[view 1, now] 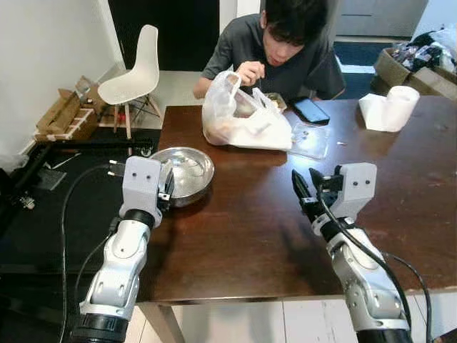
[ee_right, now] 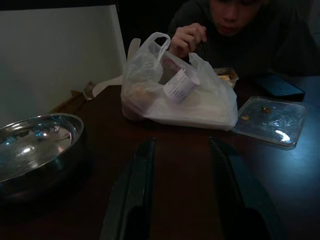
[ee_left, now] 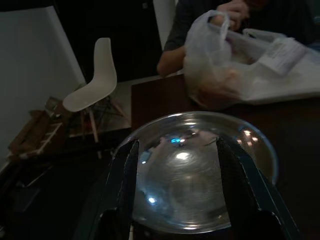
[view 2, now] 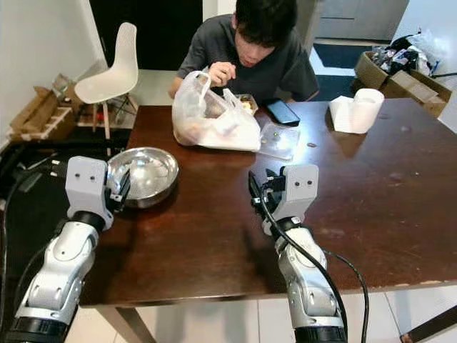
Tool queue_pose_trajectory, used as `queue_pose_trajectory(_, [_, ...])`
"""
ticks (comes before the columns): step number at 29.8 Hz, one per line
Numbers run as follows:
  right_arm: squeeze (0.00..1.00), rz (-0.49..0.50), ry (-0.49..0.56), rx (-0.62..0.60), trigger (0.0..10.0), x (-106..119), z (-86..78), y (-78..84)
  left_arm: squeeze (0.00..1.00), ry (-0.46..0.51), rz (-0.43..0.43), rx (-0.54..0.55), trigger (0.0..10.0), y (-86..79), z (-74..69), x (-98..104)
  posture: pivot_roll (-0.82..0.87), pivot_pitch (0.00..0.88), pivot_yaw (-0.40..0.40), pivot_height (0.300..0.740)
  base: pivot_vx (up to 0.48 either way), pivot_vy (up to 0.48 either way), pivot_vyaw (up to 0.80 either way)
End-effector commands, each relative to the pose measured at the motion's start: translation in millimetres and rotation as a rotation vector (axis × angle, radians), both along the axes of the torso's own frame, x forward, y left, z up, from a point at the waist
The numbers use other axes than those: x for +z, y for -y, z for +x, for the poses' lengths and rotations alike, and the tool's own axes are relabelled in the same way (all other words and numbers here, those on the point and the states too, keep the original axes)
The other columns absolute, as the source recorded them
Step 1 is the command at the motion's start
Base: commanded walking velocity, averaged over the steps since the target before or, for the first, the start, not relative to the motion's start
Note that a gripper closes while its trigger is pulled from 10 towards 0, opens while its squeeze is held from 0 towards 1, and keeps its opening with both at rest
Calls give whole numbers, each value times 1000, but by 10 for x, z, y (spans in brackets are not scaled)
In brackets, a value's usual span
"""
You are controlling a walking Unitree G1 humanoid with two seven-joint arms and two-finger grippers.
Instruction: Setting the table
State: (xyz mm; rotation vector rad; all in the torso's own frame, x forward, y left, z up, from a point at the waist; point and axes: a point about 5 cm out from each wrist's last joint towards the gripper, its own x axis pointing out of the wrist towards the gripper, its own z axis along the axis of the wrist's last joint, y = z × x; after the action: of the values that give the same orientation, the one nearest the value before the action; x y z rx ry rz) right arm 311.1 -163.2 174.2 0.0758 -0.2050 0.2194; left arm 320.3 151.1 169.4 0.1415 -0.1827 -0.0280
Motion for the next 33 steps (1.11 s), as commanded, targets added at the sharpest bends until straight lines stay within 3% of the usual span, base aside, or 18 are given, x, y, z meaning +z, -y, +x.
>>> queue_pose_trajectory(1, [0, 9, -36, 51, 10000, -49, -4, -67, 0, -28, 16, 0, 10000, -30, -7, -31, -84, 0, 115, 740, 0, 0, 0])
queue_pose_trajectory(5, [0, 16, -61, 104, 10000, -64, 22, -138, 0, -42, 70, -34, 10000, -46, 19, -14, -79, 0, 117, 740, 0, 0, 0])
queue_pose_trajectory(7, [0, 39, -67, 140, 10000, -42, 60, -179, 0, -54, 173, -67, 10000, -76, 80, 23, -66, 0, 123, 740, 0, 0, 0])
queue_pose_trajectory(8, [0, 39, -67, 140, 10000, -42, 60, -179, 0, -54, 173, -67, 10000, -76, 80, 23, -66, 0, 123, 740, 0, 0, 0])
queue_pose_trajectory(9, [0, 46, -60, 162, 10000, -8, 75, -215, 0, -75, 246, -78, 10000, -95, 170, 53, -58, 0, 126, 740, 0, 0, 0])
queue_pose_trajectory(12, [0, 41, -53, 176, 10000, 15, 81, -247, 0, -87, 276, -95, 10000, -89, 260, 93, -55, 0, 130, 740, 0, 0, 0])
queue_pose_trajectory(15, [0, 44, -41, 186, 10000, 52, 81, -297, 0, -103, 417, -117, 10000, -25, 465, 187, -54, 0, 138, 740, 0, 0, 0])
queue_pose_trajectory(17, [0, 39, -23, 191, 10000, 95, 49, -326, 0, -121, 583, -143, 10000, 36, 663, 290, -65, 0, 150, 740, 0, 0, 0])
queue_pose_trajectory(19, [0, 38, -16, 193, 10000, 116, 26, -337, 0, -169, 642, -170, 10000, 47, 760, 333, -67, 0, 154, 740, 0, 0, 0])
queue_pose_trajectory(20, [0, 38, -16, 193, 10000, 116, 26, -337, 0, -169, 642, -170, 10000, 47, 760, 333, -67, 0, 154, 740, 0, 0, 0])
queue_pose_trajectory(25, [0, 47, -10, 155, 10000, 126, -56, -272, 0, -272, 830, -218, 10000, 28, 870, 308, -87, 10, 179, 740, 0, 0, 0])
queue_pose_trajectory(26, [0, 47, -10, 155, 10000, 126, -56, -272, 0, -272, 830, -218, 10000, 28, 870, 308, -87, 10, 179, 740, 0, 0, 0])
queue_pose_trajectory(30, [0, 50, -17, 131, 10000, 109, -104, -221, 0, -332, 965, -250, 10000, -58, 871, 241, -102, 26, 189, 740, 0, 0, 0])
queue_pose_trajectory(33, [0, 50, -23, 119, 10000, 93, -127, -192, 0, -370, 1002, -267, 10000, -131, 865, 202, -101, 28, 187, 740, 0, 0, 0])
